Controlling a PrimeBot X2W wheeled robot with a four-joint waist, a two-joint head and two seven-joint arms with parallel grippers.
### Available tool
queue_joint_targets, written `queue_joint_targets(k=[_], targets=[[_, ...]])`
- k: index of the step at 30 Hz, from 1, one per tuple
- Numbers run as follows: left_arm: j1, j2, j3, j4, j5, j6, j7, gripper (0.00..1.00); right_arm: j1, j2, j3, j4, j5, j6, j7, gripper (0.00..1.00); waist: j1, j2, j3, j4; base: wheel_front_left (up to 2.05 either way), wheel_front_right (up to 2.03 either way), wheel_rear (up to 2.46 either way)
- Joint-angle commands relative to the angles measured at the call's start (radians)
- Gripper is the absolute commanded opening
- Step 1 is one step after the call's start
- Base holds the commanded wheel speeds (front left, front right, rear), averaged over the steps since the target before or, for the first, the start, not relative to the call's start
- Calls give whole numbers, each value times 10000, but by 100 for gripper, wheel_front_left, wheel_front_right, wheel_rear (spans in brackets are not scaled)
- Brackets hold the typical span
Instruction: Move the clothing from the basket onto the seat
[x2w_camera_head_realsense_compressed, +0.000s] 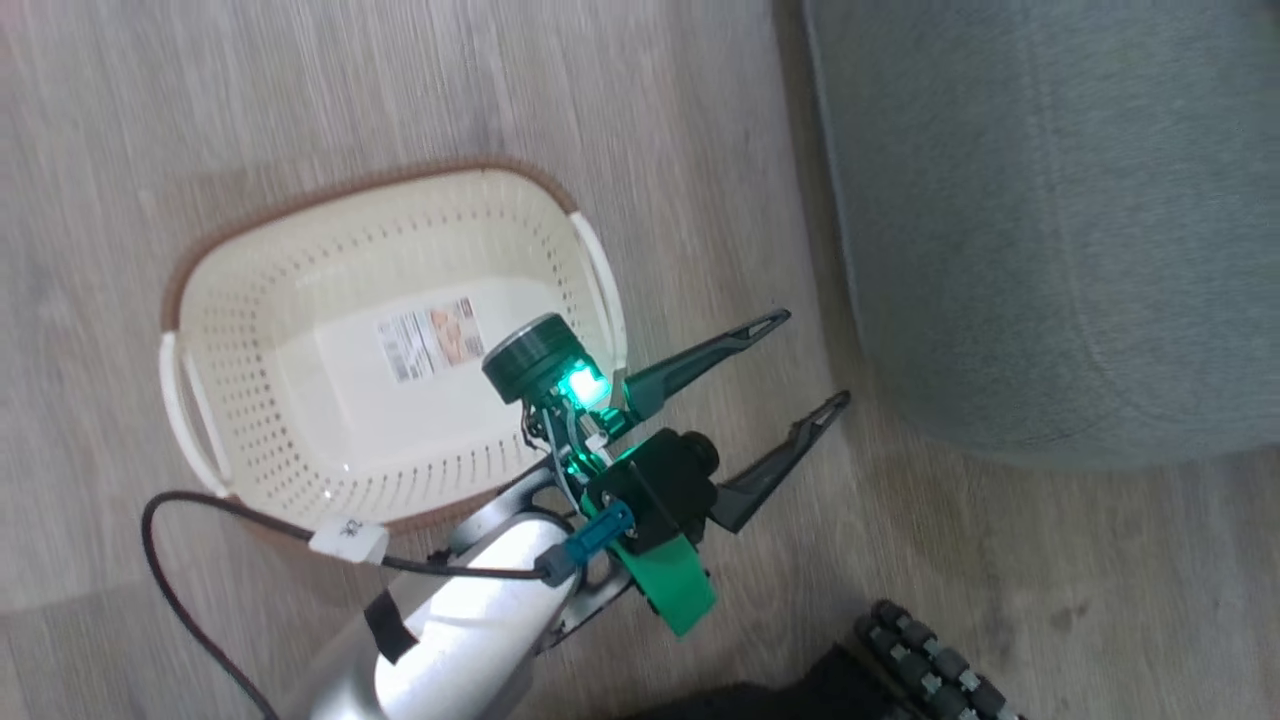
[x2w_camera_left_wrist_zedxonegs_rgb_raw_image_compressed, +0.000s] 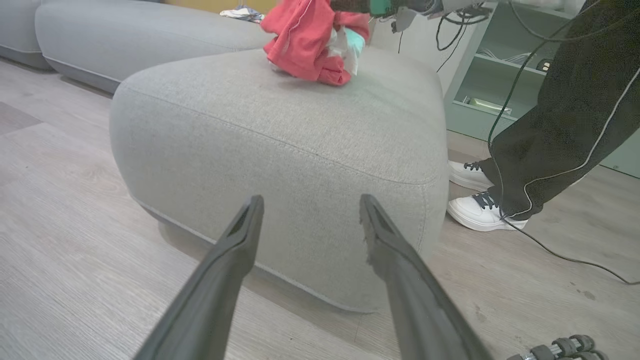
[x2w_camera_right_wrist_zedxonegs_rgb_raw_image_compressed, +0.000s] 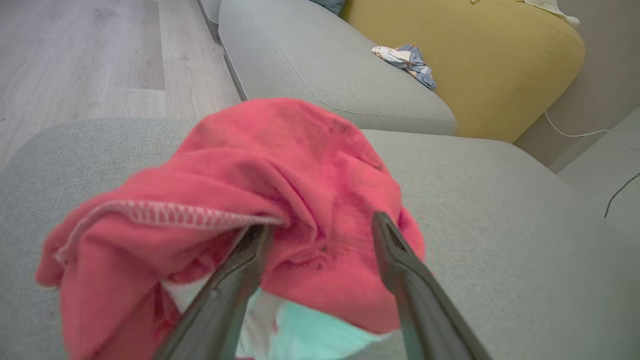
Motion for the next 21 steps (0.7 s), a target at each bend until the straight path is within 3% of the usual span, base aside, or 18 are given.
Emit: queue_joint_targets(k=[1,13,21], targets=[[237,-153,123,-269,-81,-12,-51,100,435,-408,103,-188,9,-2,-65,100,1,0,-619,-89,0,0,0],[1085,-496,970,-472,-303,-12,-51,100,1778,-653,287,-1730,402,-2,-65,100,1,0,-2661,-174,0,0,0],[1784,-640,1808,-777,-249,-12,-51,100,3030,-740,-181,-3767,913,-2,-65,100,1,0,-3860,171,0,0,0]])
